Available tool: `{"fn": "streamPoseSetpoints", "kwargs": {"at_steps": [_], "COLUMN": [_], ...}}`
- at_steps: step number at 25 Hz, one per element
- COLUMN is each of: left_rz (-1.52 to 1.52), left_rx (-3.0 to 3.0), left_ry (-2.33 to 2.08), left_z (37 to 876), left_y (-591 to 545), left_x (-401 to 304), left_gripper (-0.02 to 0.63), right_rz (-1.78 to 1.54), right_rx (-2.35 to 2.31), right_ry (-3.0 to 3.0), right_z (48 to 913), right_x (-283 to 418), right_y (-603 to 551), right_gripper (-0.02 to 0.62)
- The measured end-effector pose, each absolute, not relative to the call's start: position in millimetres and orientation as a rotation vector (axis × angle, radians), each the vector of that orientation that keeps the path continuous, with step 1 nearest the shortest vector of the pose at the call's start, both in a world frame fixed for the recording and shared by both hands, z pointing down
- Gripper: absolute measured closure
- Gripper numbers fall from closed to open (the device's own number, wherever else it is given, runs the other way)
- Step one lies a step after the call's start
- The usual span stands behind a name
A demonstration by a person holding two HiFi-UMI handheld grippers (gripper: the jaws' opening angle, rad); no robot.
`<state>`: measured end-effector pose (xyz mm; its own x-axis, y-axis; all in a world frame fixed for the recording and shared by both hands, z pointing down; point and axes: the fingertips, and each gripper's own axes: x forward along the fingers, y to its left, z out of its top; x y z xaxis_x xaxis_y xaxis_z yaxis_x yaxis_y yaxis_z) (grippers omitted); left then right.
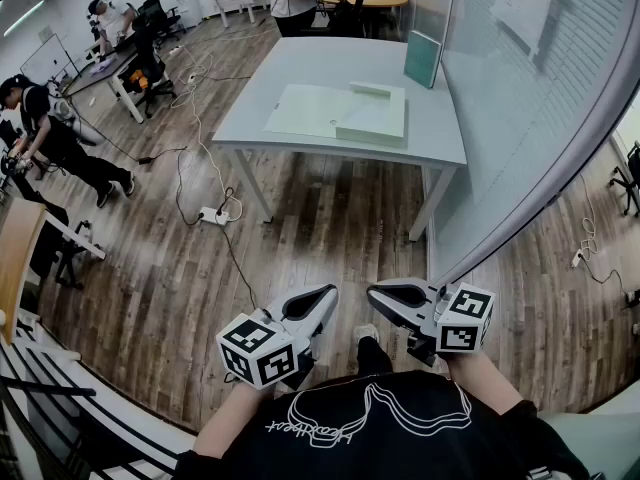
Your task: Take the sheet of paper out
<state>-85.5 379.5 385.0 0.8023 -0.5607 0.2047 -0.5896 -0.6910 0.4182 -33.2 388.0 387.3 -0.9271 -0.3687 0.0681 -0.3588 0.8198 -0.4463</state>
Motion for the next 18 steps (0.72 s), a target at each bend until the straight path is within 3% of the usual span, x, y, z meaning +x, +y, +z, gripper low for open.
{"fn": "streamPoseSetpoints", "kwargs": {"at_steps": [18], "left_rz": [0.104], "left_rx": [2.481], "left_ry": [-0.873], "left_z": [397.6], "left_y": [331.2], "left_x": [-69.8], "left_gripper": [0.594], "right_rz": [-0.791], "right_rx": [-0.574], "right_ry": [2.945], "right_z": [399.1], "right_x": [-17.2], "right_y": [336.0], "right_gripper": [0.586]}}
